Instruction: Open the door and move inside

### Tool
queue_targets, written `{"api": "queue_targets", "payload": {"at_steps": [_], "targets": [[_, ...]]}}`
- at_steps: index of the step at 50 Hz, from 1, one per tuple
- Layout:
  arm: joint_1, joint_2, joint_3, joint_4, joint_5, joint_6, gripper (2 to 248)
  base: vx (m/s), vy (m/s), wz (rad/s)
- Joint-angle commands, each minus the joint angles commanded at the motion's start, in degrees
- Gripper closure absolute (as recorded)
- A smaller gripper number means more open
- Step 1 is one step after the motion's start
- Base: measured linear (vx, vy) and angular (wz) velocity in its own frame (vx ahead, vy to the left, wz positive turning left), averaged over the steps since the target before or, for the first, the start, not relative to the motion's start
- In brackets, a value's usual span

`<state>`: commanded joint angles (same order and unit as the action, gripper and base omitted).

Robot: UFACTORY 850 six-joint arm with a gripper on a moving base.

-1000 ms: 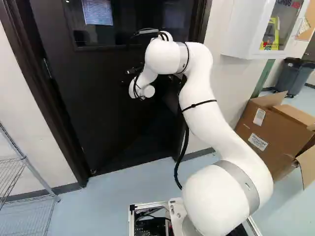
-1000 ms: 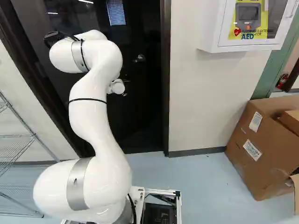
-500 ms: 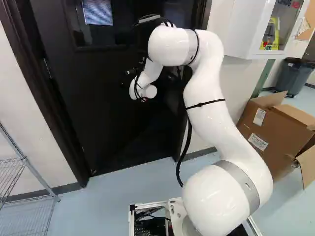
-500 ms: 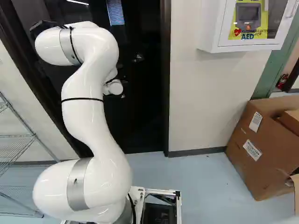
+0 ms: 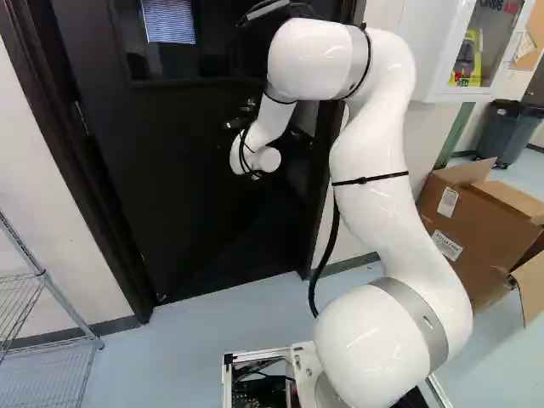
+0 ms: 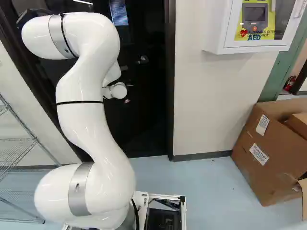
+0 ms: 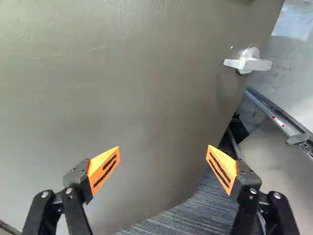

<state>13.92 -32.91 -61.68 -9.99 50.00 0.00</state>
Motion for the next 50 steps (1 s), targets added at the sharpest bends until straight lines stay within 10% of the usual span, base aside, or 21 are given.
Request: {"api": "queue_targets", "payload": {"at_steps": [50], "targets": [[-4.18,12.88,16.50,0.64,0.00,0.00,3,0.000,0.000,0.000]]}}
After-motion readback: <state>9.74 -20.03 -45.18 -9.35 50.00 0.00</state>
